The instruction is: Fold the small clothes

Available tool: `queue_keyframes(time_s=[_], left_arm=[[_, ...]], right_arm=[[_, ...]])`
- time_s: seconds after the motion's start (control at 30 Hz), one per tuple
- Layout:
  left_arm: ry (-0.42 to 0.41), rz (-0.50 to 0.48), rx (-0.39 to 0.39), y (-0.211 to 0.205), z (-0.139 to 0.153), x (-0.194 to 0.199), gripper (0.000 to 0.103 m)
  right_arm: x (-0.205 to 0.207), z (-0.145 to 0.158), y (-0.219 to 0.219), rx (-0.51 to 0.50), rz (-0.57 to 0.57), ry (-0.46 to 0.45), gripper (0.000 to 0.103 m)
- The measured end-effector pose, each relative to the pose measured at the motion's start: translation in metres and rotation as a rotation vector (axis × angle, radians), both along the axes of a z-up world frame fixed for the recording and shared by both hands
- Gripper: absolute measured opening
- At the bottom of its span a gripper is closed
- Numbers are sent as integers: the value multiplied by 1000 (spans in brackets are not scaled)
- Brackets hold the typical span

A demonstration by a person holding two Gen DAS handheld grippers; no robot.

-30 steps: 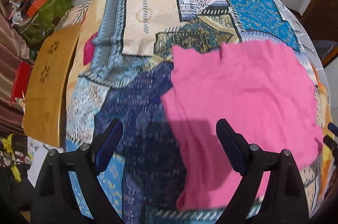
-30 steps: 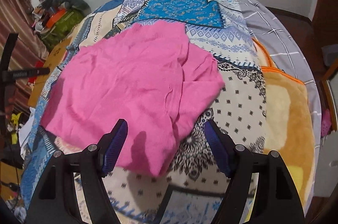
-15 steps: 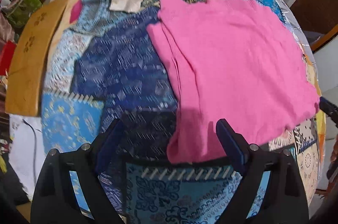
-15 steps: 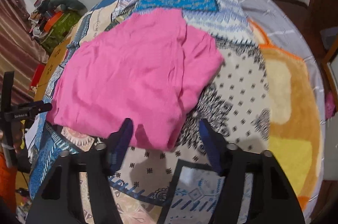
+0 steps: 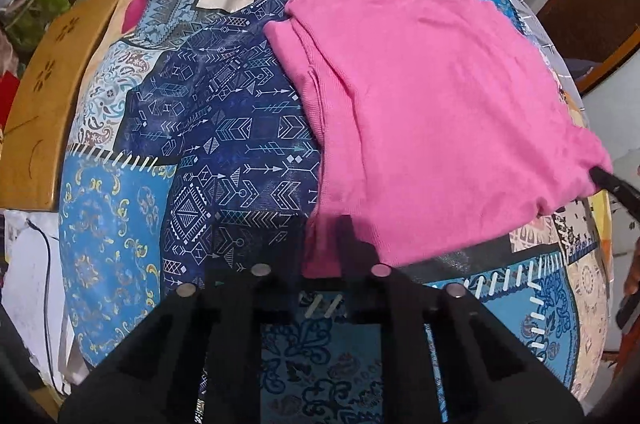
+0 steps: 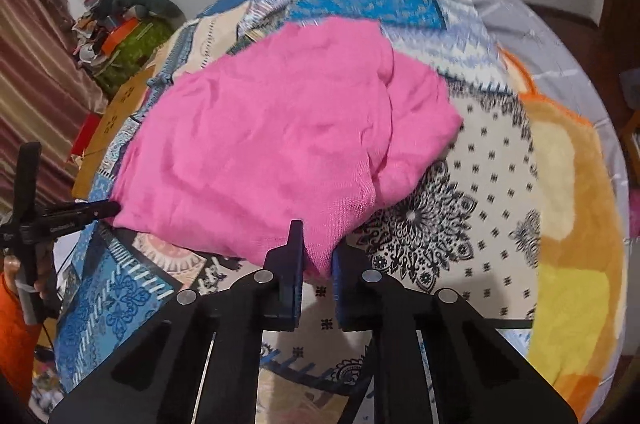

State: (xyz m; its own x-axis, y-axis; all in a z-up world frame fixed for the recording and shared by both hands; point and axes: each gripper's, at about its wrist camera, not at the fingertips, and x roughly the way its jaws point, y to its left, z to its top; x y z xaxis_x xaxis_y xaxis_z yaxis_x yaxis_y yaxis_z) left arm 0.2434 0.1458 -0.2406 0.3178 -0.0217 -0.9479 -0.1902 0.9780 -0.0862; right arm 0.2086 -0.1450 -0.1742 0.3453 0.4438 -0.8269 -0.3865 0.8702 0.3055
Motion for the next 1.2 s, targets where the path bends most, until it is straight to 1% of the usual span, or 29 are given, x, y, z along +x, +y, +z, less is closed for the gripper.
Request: queue_keyframes(time_s=[0.07, 0.17, 0.23, 0.4, 0.5, 0.6, 0.67, 0.8, 0.87, 0.9, 0.97, 1.03, 1.07, 1.1, 1.13, 1.17, 1.2], left_arm=[[-7, 9, 9, 0, -2, 0, 12], [-16, 33, -7, 3, -2, -2, 10], [-22, 42, -6, 4, -2, -2, 9], [-27, 52, 9, 6, 0, -6, 8], [-24, 54, 16, 7, 0, -7, 8], [-20, 48, 26, 9, 2, -10, 8], [-17, 47, 56, 11, 3, -13, 8], [-20, 70, 20, 22, 7, -18, 9], [-27, 93, 46, 27, 13, -20, 9], [-31, 96, 53, 28, 15, -20, 11], [-48, 99, 59, 32, 22, -21, 20], [-70, 106, 55, 34, 29, -22, 43], [-92, 110, 54, 36, 34, -22, 48], [-110, 113, 55, 36, 39, -22, 57], [-126, 112, 56, 36, 43, -21, 61], [-140, 108, 51, 36, 47, -19, 61], [-143, 106, 41, 36, 48, -16, 61]], right_arm=[[-1, 10, -3, 3, -1, -31, 10], [-7, 25, -12, 15, -2, -60, 9], [-9, 27, -16, 9, -3, -61, 7], [-13, 9, -24, -28, -9, -12, 4], [-13, -9, -31, -47, -24, 44, 4], [-15, -13, -38, -78, -37, 59, 4], [-16, -9, -41, -80, -40, 45, 4], [-16, 11, -42, -80, -48, -8, 4], [-14, 23, -37, -76, -40, -38, 4], [-13, 26, -34, -75, -36, -46, 4], [-12, 36, -25, -74, -17, -71, 7], [-10, 40, -14, -77, 5, -88, 13], [-8, 42, -7, -79, 19, -97, 17], [-7, 43, -1, -81, 30, -104, 25], [-6, 44, 4, -82, 39, -113, 34], [-4, 45, 12, -86, 48, -121, 39], [-2, 45, 17, -90, 56, -127, 46]])
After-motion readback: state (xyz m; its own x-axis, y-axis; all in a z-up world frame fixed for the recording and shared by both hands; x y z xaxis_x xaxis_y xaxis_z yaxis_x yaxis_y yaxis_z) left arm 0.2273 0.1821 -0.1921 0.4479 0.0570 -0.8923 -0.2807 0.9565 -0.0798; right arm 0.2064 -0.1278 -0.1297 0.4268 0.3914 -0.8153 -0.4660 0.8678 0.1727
